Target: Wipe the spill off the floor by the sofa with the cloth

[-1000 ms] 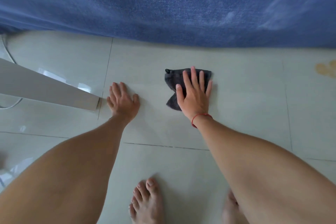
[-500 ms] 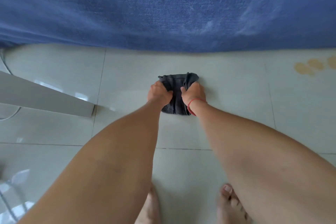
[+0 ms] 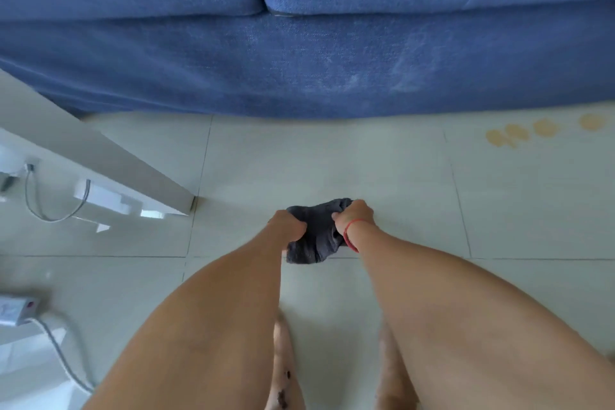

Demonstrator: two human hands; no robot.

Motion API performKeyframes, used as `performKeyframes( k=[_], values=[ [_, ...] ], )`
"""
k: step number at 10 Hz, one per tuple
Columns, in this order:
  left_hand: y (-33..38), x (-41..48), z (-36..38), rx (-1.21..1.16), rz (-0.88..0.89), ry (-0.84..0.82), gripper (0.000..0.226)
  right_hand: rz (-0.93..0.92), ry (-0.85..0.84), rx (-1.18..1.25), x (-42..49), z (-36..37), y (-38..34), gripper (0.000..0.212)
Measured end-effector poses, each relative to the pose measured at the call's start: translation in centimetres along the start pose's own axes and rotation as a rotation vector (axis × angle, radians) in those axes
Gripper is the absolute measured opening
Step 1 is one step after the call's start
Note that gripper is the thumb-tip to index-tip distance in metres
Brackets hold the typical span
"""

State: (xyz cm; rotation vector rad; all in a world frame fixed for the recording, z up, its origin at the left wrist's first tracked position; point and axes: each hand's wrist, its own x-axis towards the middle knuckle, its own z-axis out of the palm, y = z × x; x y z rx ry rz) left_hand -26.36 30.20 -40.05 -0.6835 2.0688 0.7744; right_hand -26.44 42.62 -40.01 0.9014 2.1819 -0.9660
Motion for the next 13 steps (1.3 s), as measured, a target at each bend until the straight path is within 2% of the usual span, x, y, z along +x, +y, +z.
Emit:
performKeyframes(
  k=[2,3,4,6,7,8,10,11,12,13],
  values=[
    [4.3,-11.2,-7.0,-0.134,0.251,0.232,0.041,-0.289,0.115,0.106,-9.8,-7.4,-5.8,0.043],
    [5.3,-17.0,-11.0,-0.274,0.316,0.363,0.044,-0.466,0.184,0.127,-15.5,-10.5,-8.8,0.043],
    [4.8,-22.7,-14.3,-0.413,0.375,0.484,0.044,-0.617,0.216,0.157,-21.1,-12.2,-11.0,0.046],
    [-0.5,-30.5,-19.4,-0.462,0.450,0.730,0.049,-0.838,0.208,0.144,-30.8,-10.7,-14.2,0.044],
    [-5.0,-33.4,-22.1,-0.482,0.418,0.856,0.047,-0.921,0.179,0.109,-35.3,-8.3,-15.9,0.045],
    [-10.6,-36.2,-25.0,-0.549,0.349,0.990,0.046,-1.002,0.078,0.095,-40.1,-4.6,-17.7,0.046],
    [-23.2,-39.7,-28.0,-0.641,0.117,1.136,0.045,-1.101,-0.217,-0.013,-48.4,3.9,-18.7,0.041],
    [-27.6,-41.2,-28.2,-0.696,0.013,1.158,0.045,-1.119,-0.321,-0.049,-51.3,7.4,-18.8,0.038],
    [-30.7,-41.7,-28.3,-0.635,-0.152,1.090,0.050,-1.055,-0.369,-0.101,-52.3,9.7,-18.5,0.040],
    [-32.3,-41.2,-28.2,-0.561,-0.228,1.014,0.067,-1.064,-0.314,-0.099,-52.4,9.6,-19.0,0.044]
  ],
)
